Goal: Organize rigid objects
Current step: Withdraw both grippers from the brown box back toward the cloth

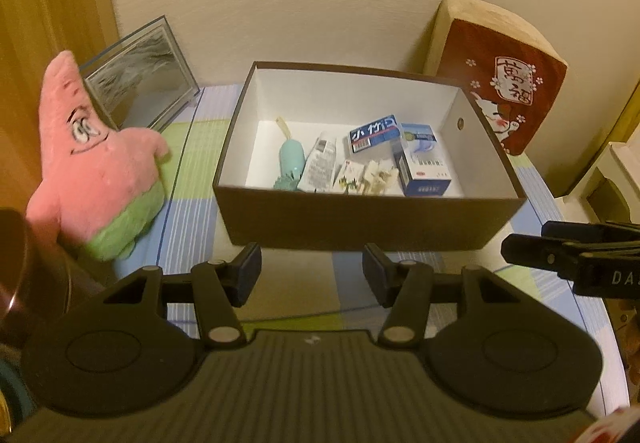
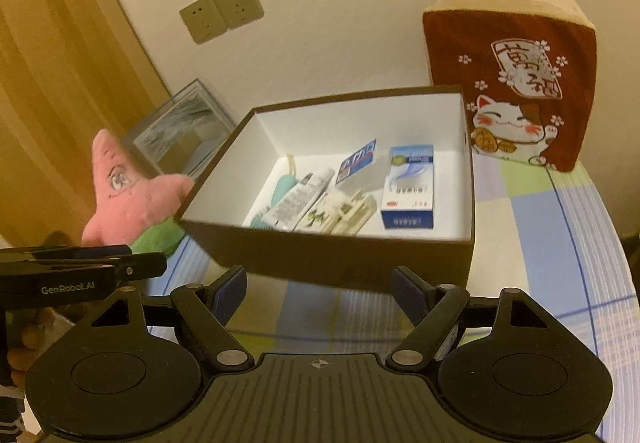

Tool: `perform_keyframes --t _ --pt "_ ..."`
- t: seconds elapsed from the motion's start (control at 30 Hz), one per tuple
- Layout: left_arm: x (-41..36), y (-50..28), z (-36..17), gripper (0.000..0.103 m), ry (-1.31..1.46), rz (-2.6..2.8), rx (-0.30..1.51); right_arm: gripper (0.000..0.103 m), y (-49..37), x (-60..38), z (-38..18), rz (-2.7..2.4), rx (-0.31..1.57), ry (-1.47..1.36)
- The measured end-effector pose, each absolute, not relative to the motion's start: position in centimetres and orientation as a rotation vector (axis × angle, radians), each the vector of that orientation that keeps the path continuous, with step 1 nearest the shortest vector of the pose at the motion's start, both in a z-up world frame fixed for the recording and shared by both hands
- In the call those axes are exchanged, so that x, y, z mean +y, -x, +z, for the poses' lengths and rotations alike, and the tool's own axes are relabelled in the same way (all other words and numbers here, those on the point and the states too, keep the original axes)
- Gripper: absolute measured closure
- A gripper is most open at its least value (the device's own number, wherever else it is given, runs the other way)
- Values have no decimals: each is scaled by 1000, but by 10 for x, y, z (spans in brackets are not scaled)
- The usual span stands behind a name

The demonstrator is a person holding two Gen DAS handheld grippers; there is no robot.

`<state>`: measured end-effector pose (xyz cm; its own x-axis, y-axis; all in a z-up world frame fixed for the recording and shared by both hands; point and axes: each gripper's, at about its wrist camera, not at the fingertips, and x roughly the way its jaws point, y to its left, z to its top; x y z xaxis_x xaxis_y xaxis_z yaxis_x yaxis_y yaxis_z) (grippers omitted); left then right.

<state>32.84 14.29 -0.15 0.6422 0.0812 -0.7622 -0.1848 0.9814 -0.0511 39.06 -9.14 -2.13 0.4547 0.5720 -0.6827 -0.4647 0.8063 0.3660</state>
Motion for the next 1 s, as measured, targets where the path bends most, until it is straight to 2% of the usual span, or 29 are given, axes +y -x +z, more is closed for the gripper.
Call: perform_keyframes --t 1.0 --pt "120 -239 -45 50 156 161 970 24 -300 -109 -71 635 1033 -33"
